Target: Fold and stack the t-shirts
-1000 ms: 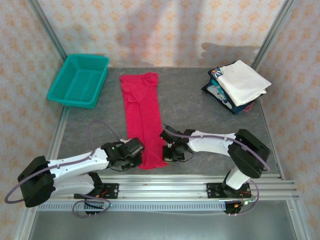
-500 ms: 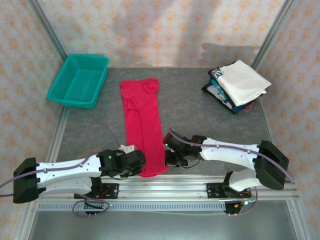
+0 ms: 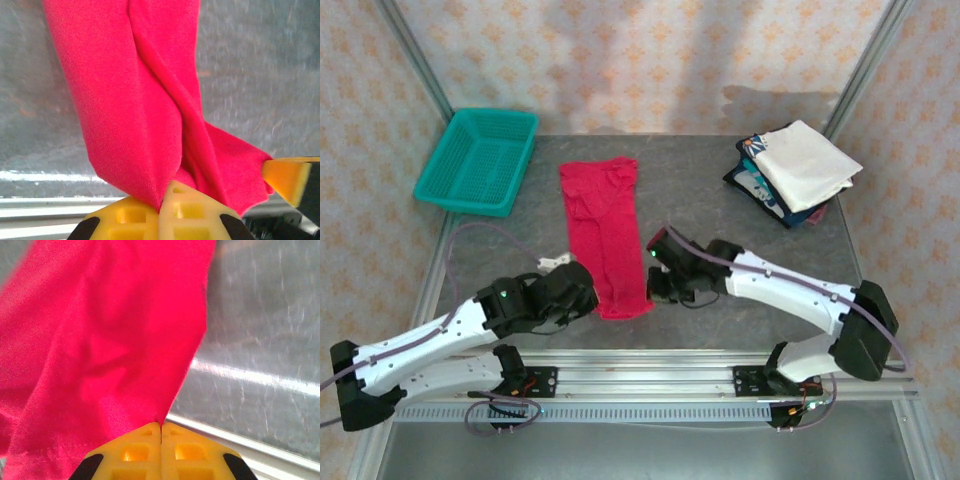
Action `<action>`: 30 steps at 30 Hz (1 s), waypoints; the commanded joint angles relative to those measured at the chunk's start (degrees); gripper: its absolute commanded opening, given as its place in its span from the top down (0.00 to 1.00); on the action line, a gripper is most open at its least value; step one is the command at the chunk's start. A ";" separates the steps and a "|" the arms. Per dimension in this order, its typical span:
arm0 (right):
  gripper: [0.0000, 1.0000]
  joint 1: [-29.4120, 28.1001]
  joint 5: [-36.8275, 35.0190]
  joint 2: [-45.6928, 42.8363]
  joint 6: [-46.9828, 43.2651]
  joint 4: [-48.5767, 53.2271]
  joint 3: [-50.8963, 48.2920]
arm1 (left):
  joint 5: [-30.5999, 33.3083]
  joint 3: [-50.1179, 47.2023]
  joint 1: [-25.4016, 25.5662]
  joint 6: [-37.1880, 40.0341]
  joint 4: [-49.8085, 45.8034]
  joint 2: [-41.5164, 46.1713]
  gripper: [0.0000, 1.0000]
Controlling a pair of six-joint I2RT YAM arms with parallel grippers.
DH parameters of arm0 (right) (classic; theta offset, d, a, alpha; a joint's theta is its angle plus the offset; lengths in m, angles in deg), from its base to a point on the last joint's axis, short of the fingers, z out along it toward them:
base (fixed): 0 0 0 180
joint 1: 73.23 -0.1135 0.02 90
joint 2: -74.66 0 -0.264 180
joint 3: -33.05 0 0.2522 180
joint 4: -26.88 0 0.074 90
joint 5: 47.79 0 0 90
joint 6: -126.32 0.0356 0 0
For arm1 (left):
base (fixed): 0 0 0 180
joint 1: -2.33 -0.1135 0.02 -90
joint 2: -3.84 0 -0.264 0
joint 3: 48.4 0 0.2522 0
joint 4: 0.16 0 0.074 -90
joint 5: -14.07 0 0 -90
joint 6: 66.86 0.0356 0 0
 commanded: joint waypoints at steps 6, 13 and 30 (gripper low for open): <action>1.00 9.31 0.42 14.97 -13.28 9.80 18.76 | -7.17 2.51 -18.91 13.18 -3.23 -1.43 0.99; 1.00 14.05 2.02 27.41 -18.50 14.74 32.31 | -14.52 6.49 -32.16 22.84 -0.95 -10.40 1.00; 1.00 20.94 2.84 51.24 -24.26 25.76 61.21 | -21.33 21.14 -44.25 35.25 3.38 -37.59 1.00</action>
